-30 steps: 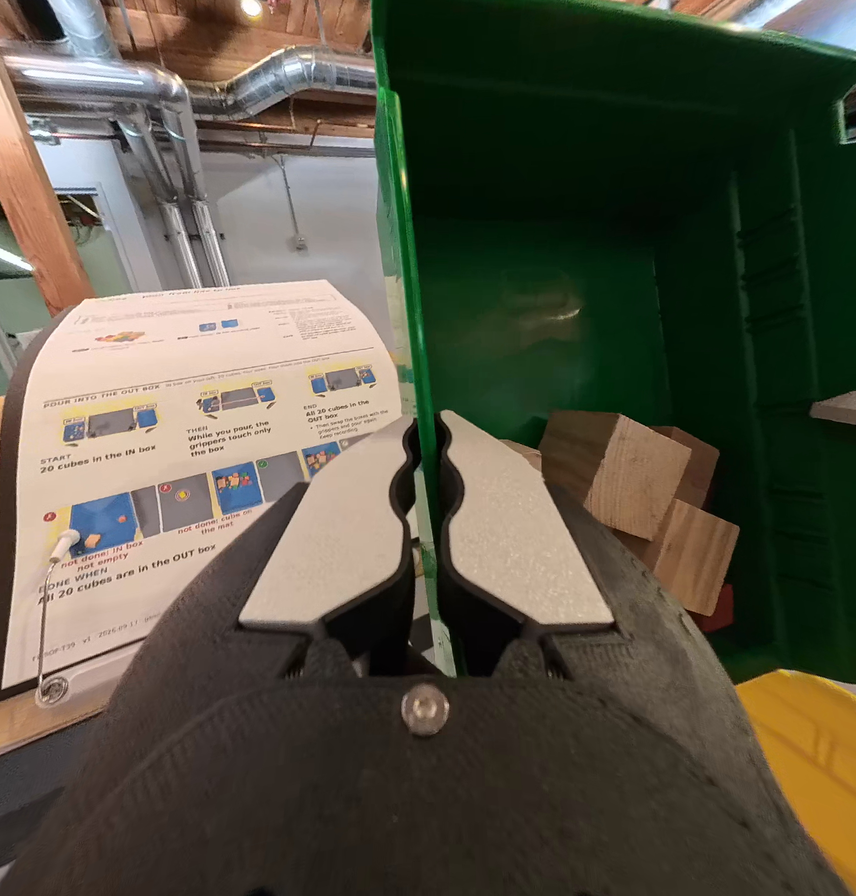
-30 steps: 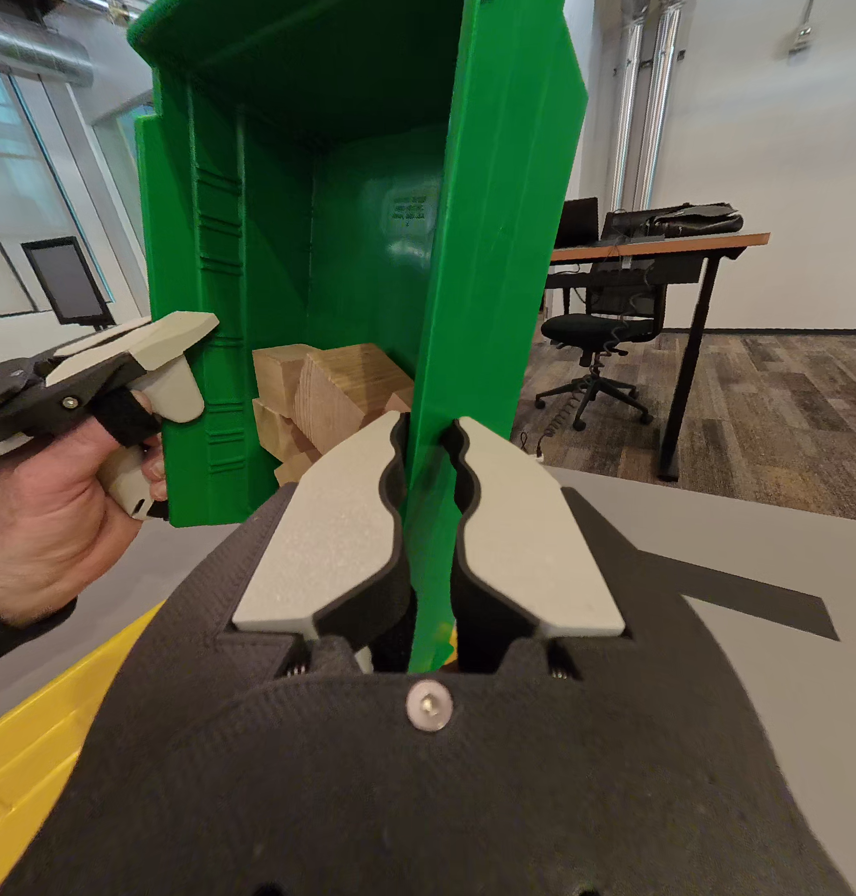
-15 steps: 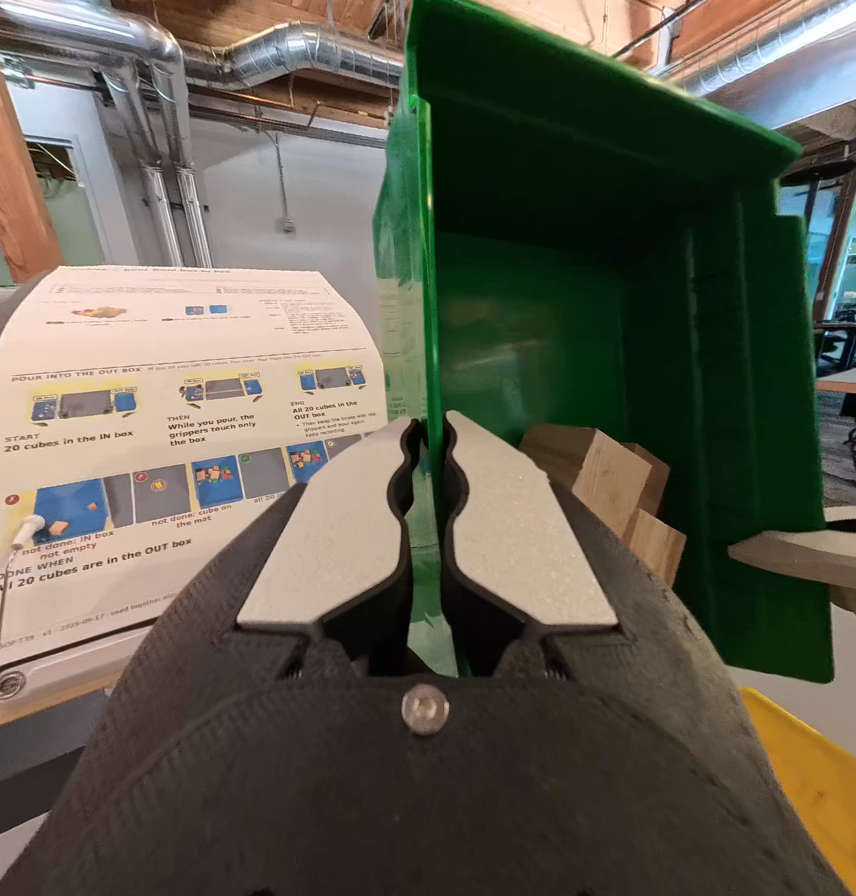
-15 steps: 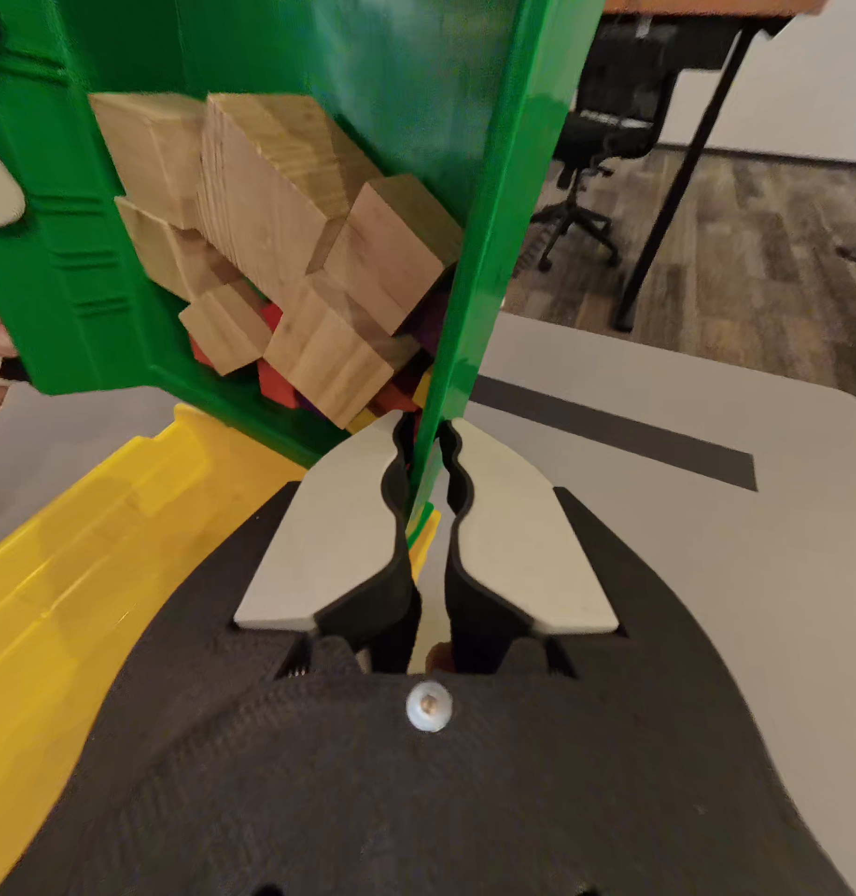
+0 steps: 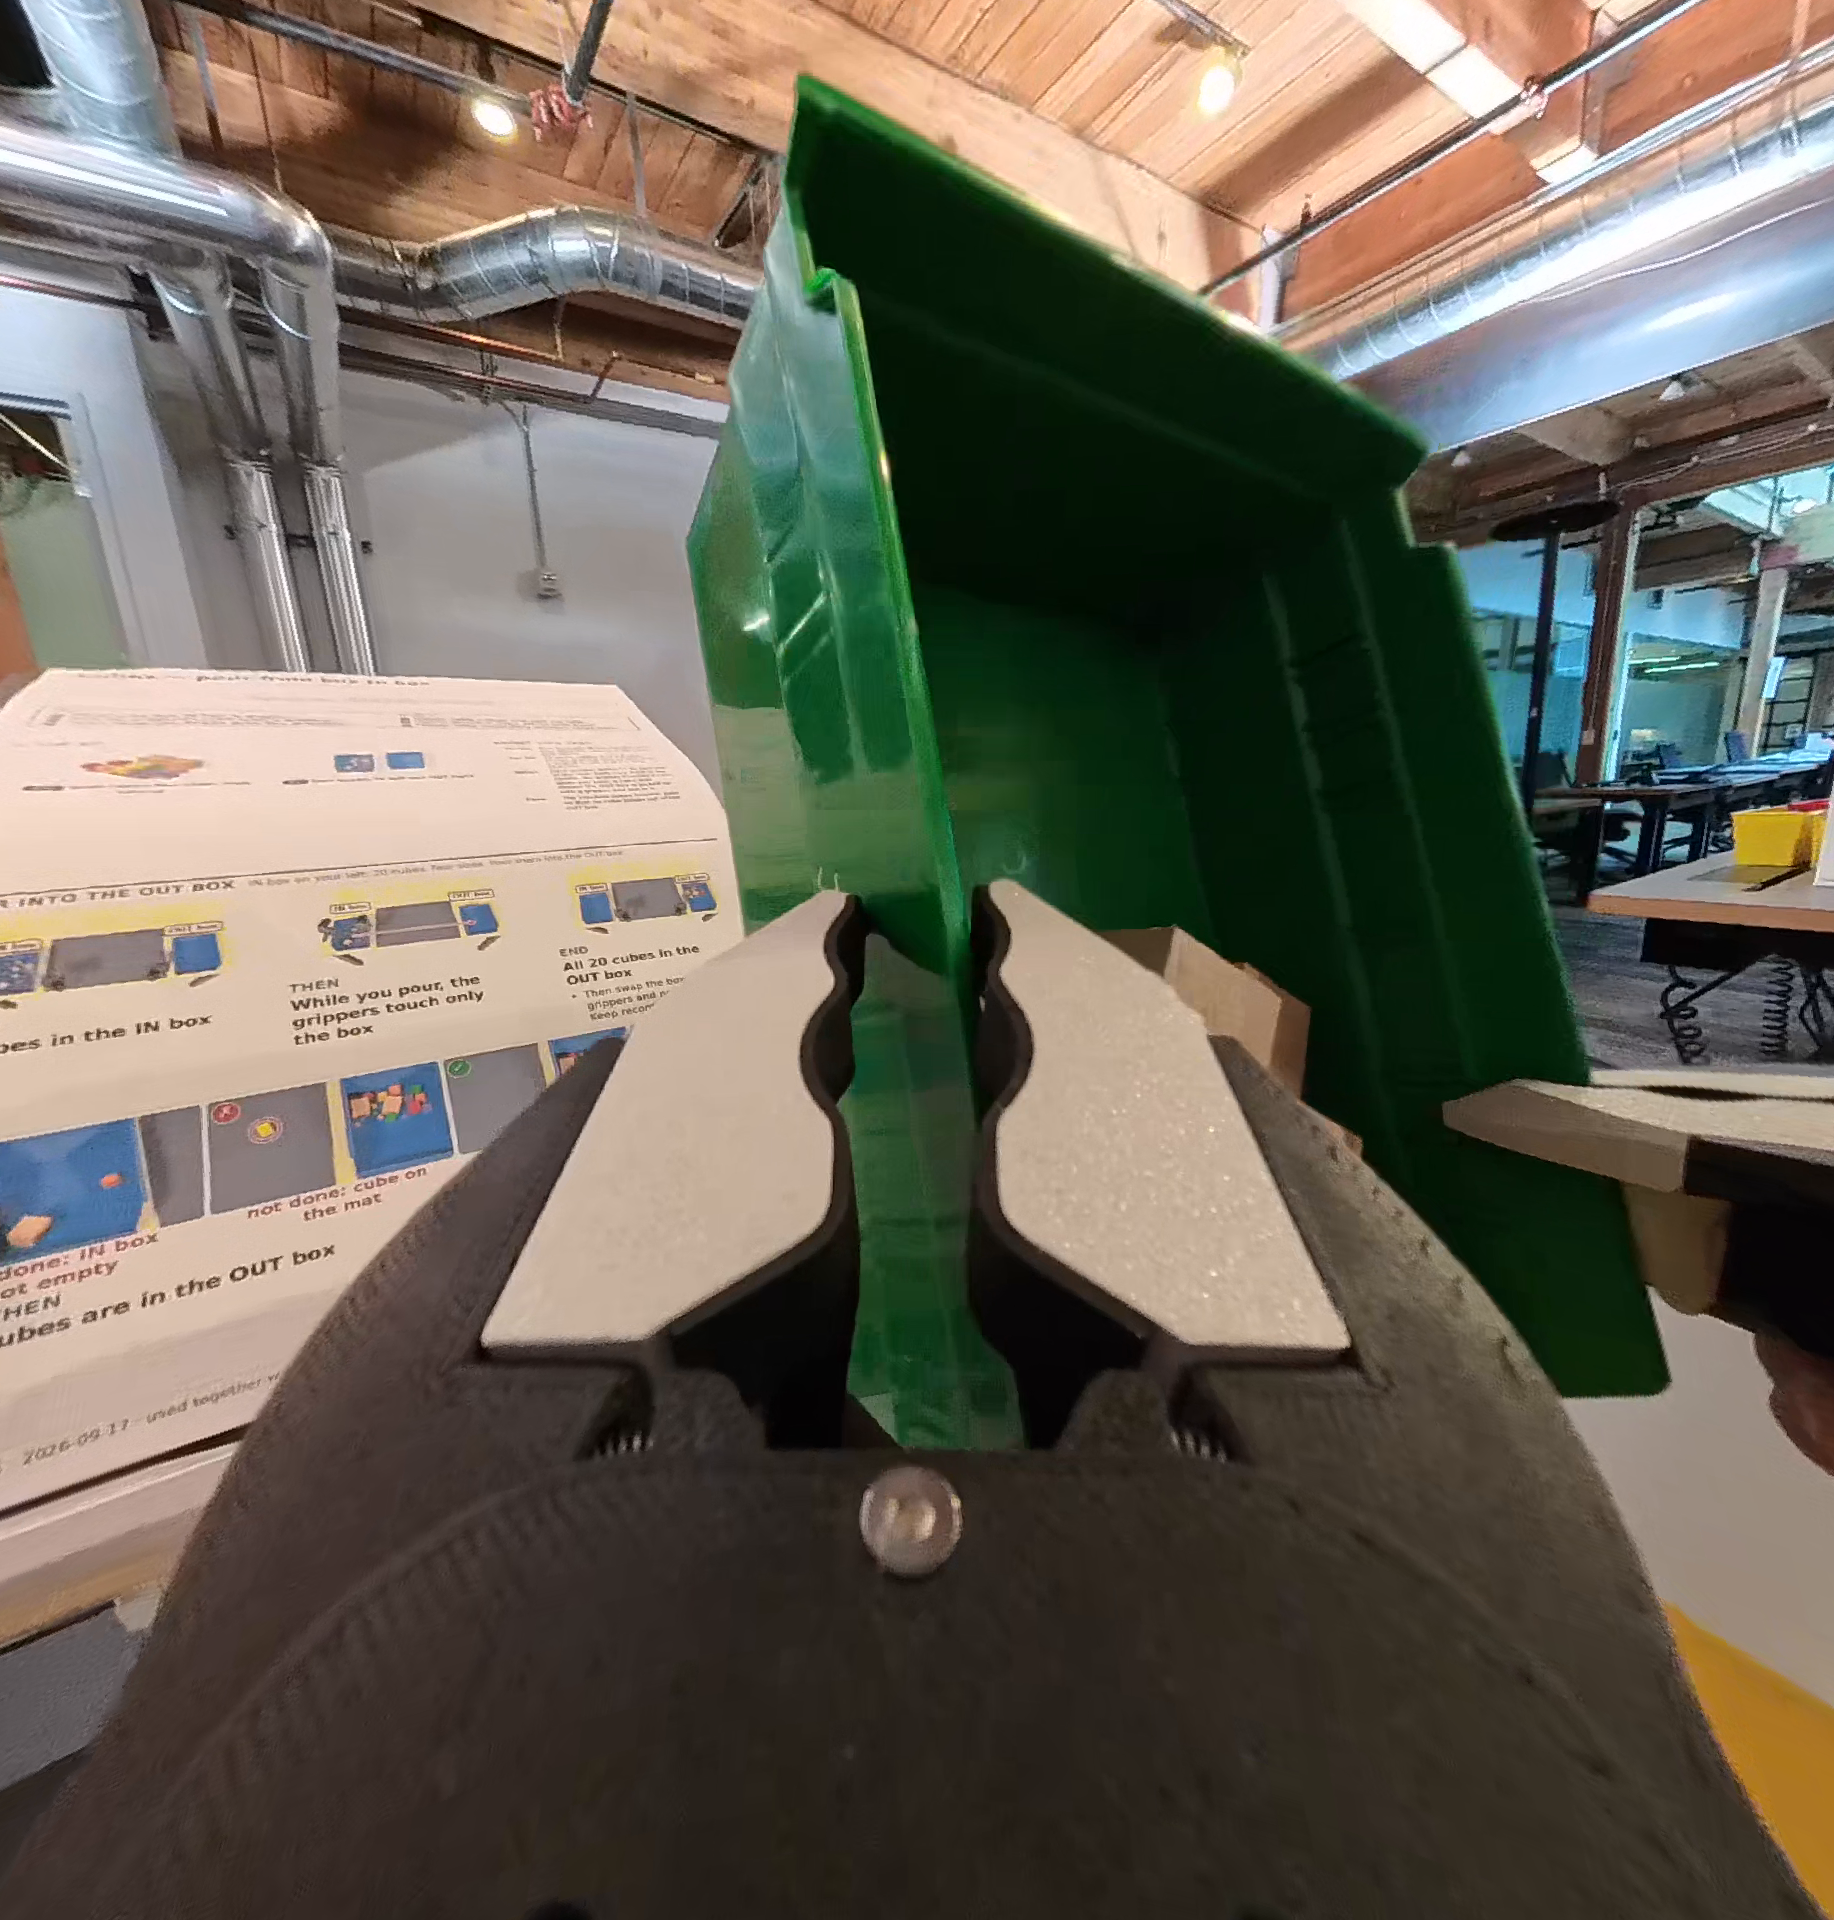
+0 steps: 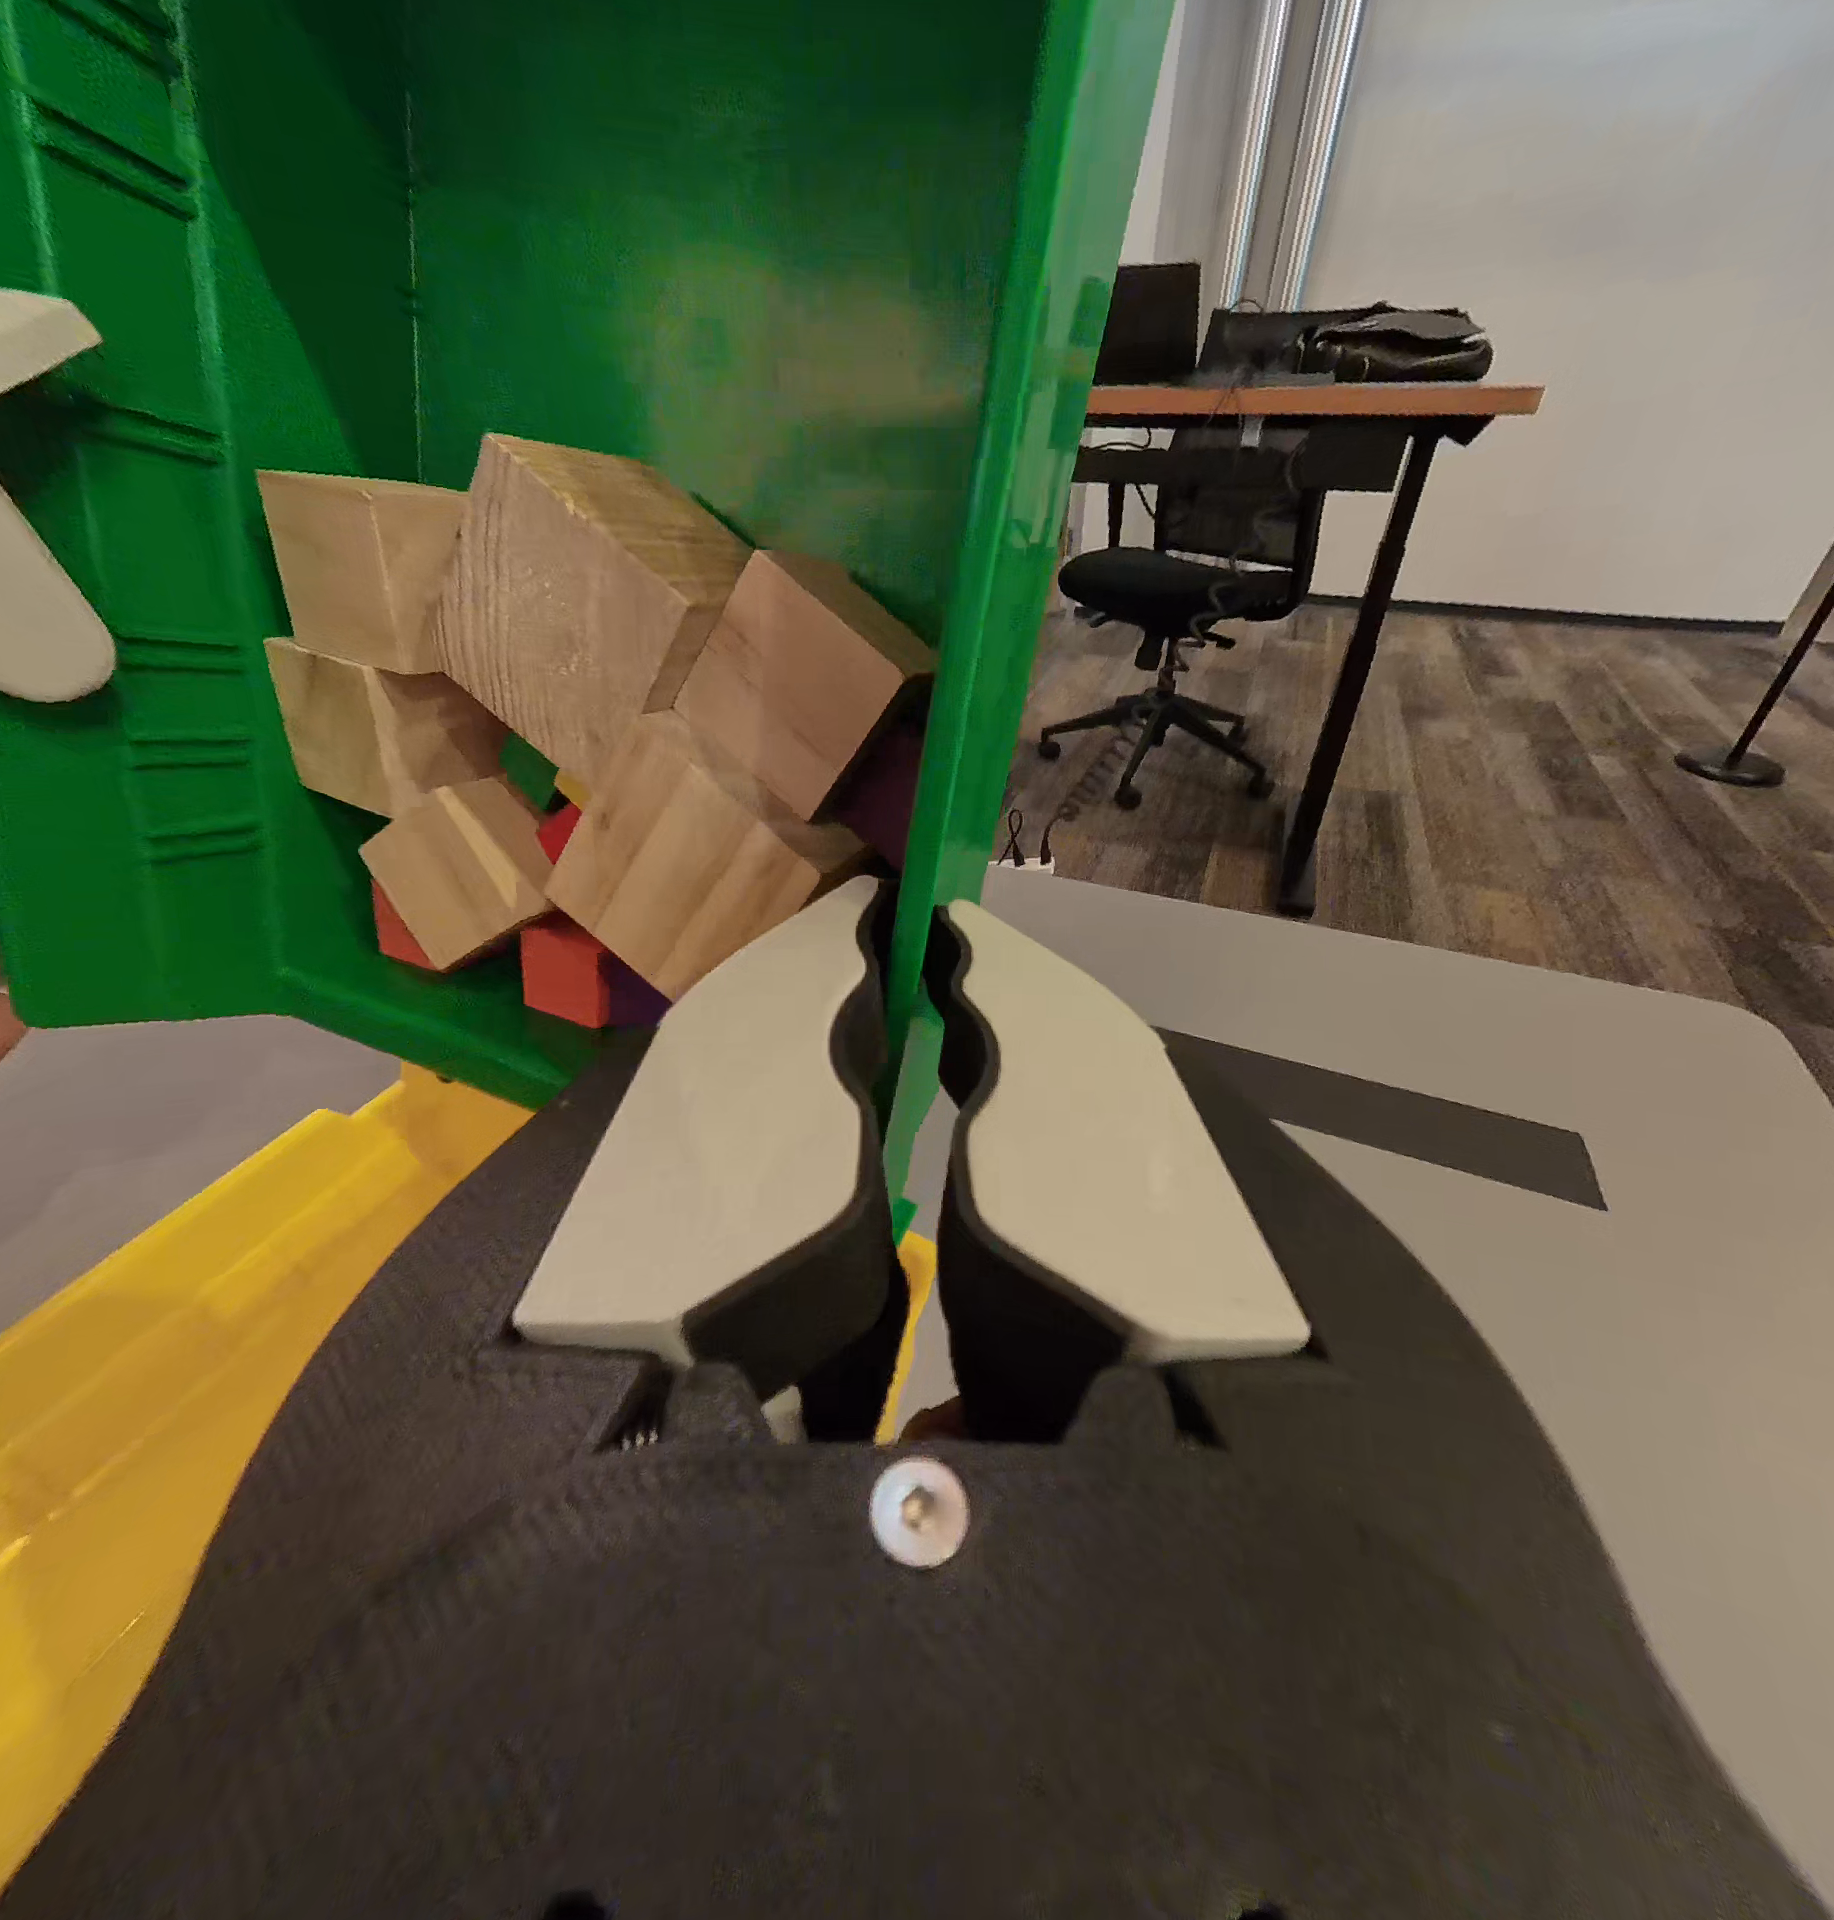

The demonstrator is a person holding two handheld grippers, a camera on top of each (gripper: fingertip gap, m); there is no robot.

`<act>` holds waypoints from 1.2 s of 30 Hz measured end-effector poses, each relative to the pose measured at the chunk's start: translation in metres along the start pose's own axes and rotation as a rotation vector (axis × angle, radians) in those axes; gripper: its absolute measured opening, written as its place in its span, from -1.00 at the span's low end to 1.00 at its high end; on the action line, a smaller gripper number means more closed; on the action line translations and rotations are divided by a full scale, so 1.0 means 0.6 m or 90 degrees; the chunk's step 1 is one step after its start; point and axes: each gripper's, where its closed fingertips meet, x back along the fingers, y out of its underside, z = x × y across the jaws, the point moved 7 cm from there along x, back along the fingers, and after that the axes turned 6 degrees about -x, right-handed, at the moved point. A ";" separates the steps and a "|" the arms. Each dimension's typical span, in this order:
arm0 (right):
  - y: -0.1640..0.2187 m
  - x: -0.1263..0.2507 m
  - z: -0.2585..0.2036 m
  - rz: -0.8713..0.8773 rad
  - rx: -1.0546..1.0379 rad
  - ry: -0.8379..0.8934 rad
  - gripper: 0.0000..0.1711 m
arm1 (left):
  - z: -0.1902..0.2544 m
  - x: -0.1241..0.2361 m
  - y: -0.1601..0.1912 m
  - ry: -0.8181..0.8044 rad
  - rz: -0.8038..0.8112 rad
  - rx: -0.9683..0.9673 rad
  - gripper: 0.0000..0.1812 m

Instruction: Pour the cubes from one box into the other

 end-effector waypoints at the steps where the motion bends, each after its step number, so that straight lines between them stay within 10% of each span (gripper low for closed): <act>1: 0.003 -0.002 0.000 -0.001 0.004 0.002 -1.00 | 0.001 -0.001 -0.002 -0.002 -0.006 -0.002 -0.79; 15: -0.030 0.012 0.020 0.056 -0.033 0.032 -1.00 | 0.011 -0.007 0.003 0.062 -0.125 0.038 -0.58; 20: -0.034 0.010 0.023 0.042 0.008 0.043 -1.00 | -0.001 -0.009 0.036 0.023 -0.226 0.131 -0.83; 36: -0.037 0.011 0.006 0.040 0.020 0.013 -1.00 | 0.008 0.007 -0.012 0.014 -0.048 -0.006 -0.89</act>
